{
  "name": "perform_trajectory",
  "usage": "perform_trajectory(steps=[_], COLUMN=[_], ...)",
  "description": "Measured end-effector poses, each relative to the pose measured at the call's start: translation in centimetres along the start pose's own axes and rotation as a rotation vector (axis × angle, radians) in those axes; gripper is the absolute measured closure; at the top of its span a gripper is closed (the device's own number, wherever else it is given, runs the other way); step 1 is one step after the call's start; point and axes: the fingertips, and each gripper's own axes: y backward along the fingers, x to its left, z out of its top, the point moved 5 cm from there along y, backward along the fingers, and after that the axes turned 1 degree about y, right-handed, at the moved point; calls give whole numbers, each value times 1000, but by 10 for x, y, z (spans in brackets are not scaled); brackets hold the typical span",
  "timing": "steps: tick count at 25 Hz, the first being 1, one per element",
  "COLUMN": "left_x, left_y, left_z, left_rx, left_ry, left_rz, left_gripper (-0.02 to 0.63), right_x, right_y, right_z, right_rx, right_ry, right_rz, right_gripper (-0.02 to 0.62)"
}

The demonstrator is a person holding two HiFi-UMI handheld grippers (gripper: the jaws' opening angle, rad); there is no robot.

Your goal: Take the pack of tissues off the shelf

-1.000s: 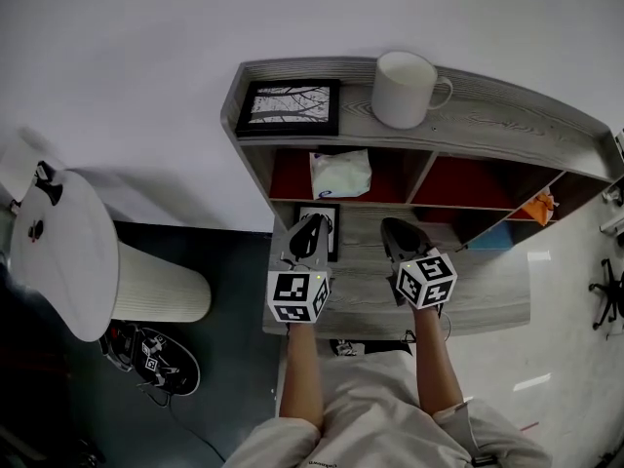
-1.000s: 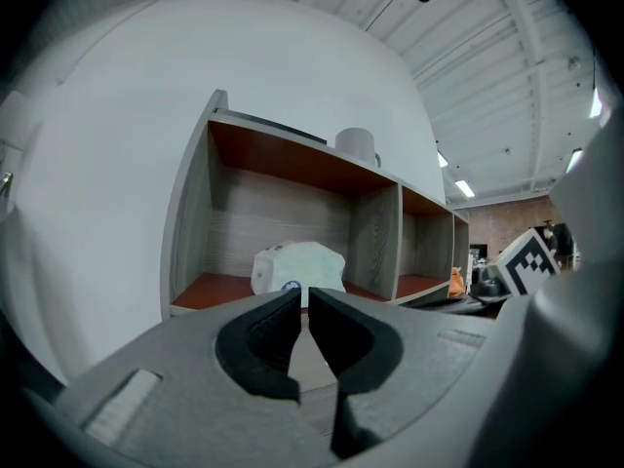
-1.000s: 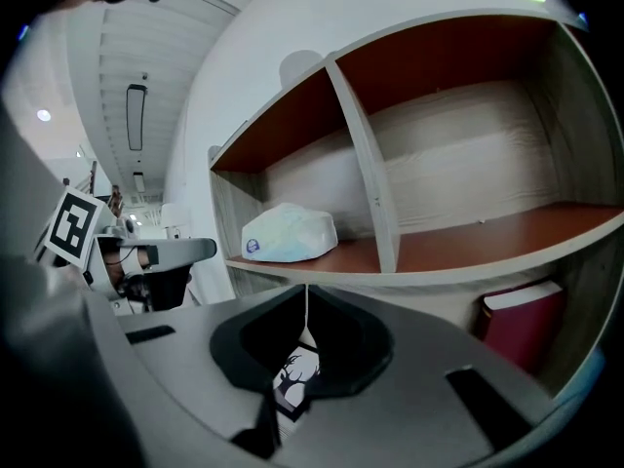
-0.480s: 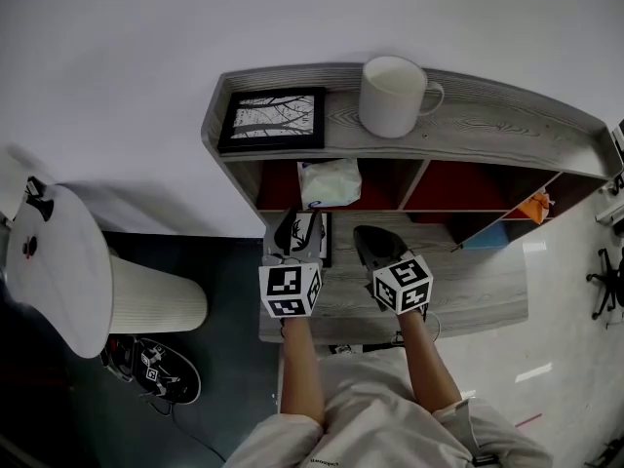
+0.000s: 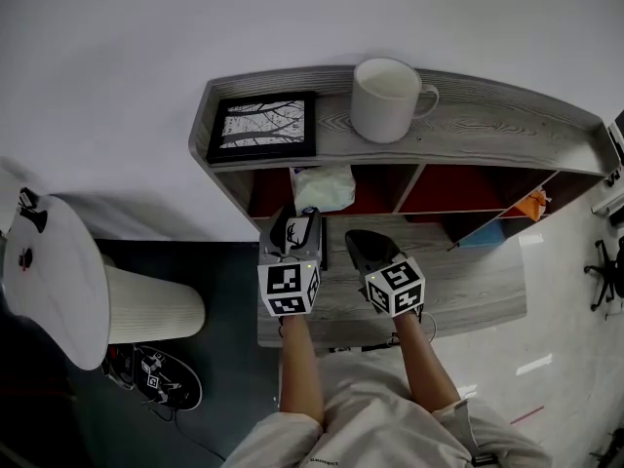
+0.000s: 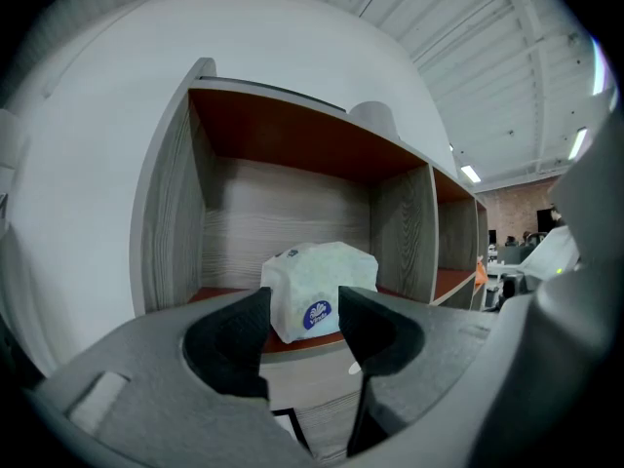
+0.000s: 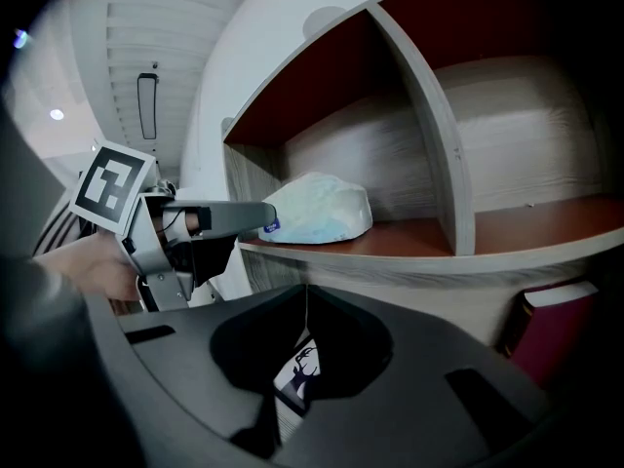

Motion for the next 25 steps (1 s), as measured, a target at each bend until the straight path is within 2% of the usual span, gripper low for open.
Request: perform_trajectory(steps=[3, 10, 16, 18, 25], left_x=[2, 1, 3, 5, 3], left_y=[-4, -14, -16, -14, -9], left_z=[0, 5, 5, 5, 5], left_rx=[-4, 1, 1, -4, 2], left_ry=[15, -10, -2, 4, -1], left_rz=[-4, -28, -35, -24, -33], left_gripper=[397, 400, 481, 546, 589], right_x=[-6, -19, -24, -24, -23], right_y=[0, -2, -2, -2, 3], right_z=[-1, 2, 7, 6, 9], right_rx=[-1, -7, -18, -16, -23], right_ry=[-9, -23, -23, -23, -7], right_rz=[-20, -51, -67, -67, -68], right_gripper=[578, 578, 578, 578, 578])
